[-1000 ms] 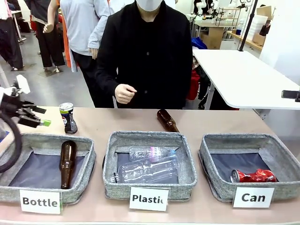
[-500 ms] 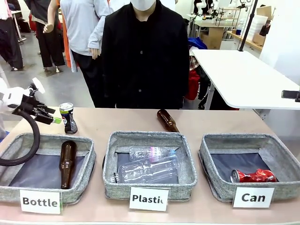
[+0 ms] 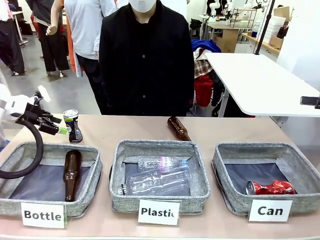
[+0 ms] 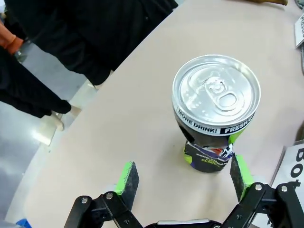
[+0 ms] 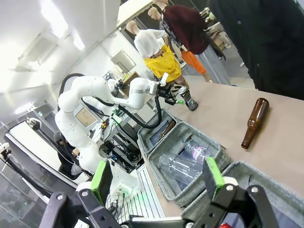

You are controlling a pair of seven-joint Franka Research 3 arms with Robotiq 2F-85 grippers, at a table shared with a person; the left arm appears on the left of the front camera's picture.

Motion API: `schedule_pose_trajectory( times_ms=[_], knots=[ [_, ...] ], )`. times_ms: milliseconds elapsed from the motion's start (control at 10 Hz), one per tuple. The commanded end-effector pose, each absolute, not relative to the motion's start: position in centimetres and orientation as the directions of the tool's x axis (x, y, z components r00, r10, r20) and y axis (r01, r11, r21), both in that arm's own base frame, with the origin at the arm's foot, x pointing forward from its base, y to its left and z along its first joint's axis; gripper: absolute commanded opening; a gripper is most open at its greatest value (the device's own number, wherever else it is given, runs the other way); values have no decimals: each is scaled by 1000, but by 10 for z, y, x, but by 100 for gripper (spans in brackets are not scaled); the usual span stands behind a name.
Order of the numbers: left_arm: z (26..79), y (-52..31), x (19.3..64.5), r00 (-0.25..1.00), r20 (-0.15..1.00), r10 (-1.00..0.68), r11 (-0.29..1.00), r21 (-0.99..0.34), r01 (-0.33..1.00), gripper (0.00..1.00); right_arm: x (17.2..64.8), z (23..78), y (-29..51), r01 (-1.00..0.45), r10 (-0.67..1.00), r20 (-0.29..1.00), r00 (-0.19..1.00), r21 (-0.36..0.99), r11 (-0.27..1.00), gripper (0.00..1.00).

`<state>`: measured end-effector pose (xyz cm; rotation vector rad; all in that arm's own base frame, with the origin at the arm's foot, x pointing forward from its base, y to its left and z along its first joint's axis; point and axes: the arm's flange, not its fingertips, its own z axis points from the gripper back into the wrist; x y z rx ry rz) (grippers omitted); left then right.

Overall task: Sort the can waste into the basket.
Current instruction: Pick up the can waste from the table and place it in the right Fabric basket.

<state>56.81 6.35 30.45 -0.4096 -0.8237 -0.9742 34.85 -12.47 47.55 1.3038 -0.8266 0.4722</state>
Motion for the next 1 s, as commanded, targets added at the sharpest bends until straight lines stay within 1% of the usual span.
schedule_pose_trajectory(
  times_ms=[0, 200, 700, 900],
  knots=[
    [303, 61, 564, 240, 796, -556, 487, 78, 870, 100, 348, 477, -127, -735, -129, 767, 628, 640, 225, 100],
    [302, 59, 565, 210, 814, -542, 468, 84, 880, 100, 348, 477, -127, -735, -129, 767, 628, 640, 225, 100],
    [292, 48, 571, 186, 854, -487, 434, 51, 899, 100, 348, 477, -127, -735, -129, 767, 628, 640, 225, 100],
    [286, 42, 574, 183, 873, -453, 439, 39, 898, 100, 348, 477, -127, -735, -129, 767, 628, 640, 225, 100]
  ],
)
